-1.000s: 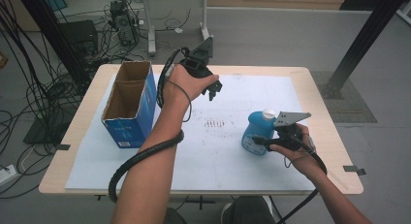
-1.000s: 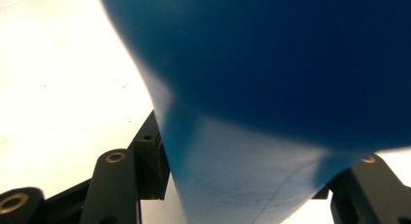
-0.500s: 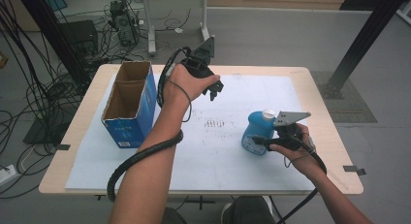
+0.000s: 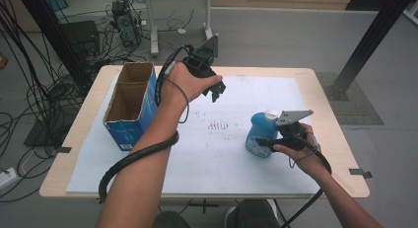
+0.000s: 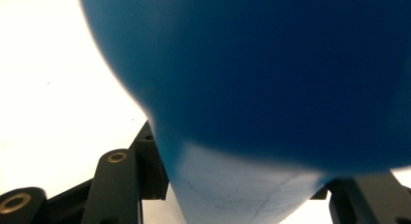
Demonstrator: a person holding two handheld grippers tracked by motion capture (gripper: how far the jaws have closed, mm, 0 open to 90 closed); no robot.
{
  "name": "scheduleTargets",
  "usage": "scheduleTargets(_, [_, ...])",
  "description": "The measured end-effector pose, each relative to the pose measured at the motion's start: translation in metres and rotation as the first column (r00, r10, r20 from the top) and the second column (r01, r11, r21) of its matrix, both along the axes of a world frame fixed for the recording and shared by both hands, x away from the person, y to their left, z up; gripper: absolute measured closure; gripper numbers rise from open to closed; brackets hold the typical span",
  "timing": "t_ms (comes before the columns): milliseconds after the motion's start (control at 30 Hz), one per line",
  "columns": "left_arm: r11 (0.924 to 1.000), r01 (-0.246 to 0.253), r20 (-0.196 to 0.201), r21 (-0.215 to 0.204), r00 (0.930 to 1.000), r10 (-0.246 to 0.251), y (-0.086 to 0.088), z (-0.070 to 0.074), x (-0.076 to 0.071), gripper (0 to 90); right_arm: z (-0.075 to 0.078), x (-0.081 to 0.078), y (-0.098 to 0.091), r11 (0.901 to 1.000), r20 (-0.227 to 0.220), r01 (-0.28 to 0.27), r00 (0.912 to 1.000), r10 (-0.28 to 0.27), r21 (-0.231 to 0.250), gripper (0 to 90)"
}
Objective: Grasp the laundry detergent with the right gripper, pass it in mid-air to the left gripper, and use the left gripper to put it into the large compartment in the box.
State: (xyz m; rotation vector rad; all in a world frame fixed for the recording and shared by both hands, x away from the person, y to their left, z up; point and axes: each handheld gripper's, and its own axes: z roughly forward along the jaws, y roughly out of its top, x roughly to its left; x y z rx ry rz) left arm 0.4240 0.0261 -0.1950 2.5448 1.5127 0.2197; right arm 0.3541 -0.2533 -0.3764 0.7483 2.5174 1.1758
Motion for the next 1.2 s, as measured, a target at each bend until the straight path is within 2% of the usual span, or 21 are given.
scheduleTargets(233, [0.9984,0.056,0.006,0.011,0.9984,-0.056,0.008,0.009,-0.003,4.8,0.012,0.006,0.003,0.9999,-0.027,-0.009,0.9996,0.009,0.010,43.4])
scheduleTargets(567, [0.9869,0.152,0.006,0.053,0.9882,-0.153,0.019,0.025,-0.010,4.7,0.039,0.020,0.017,0.9993,-0.059,-0.034,0.9976,0.035,0.011,43.4])
scheduleTargets(600, [0.9815,0.180,0.000,0.067,0.9837,-0.180,0.022,0.028,-0.011,4.7,0.041,0.021,0.019,0.9992,-0.062,-0.038,0.9973,0.039,0.013,43.4])
scheduleTargets(833, [0.9627,0.255,0.005,0.090,0.9665,-0.257,0.030,0.040,-0.017,4.8,0.060,0.031,0.035,0.9973,-0.078,-0.072,0.9943,0.073,0.016,43.4])
scheduleTargets(933, [0.9507,0.295,0.009,0.095,0.9547,-0.297,0.034,0.046,-0.019,4.8,0.067,0.036,0.041,0.9962,-0.088,-0.083,0.9925,0.085,0.029,43.4])
scheduleTargets(967, [0.9507,0.295,0.009,0.095,0.9547,-0.297,0.034,0.046,-0.019,4.8,0.067,0.036,0.041,0.9962,-0.088,-0.083,0.9925,0.085,0.029,43.4])
scheduleTargets(1000, [0.9408,0.325,0.011,0.095,0.9447,-0.328,0.035,0.049,-0.021,4.8,0.070,0.038,0.045,0.9954,-0.093,-0.089,0.9914,0.092,0.034,43.4])
scheduleTargets(1067, [0.9325,0.347,0.012,0.100,0.9367,-0.350,0.036,0.052,-0.022,4.8,0.075,0.041,0.050,0.9945,-0.095,-0.100,0.9901,0.103,0.030,43.4])
scheduleTargets(1167, [0.9162,0.387,0.013,0.104,0.9206,-0.390,0.036,0.056,-0.023,4.8,0.080,0.045,0.058,0.9925,-0.095,-0.121,0.9880,0.122,0.020,43.4])
scheduleTargets(1200, [0.9063,0.409,0.012,0.105,0.9107,-0.413,0.036,0.059,-0.023,4.8,0.081,0.046,0.060,0.9917,-0.092,-0.128,0.9874,0.129,0.016,43.4])
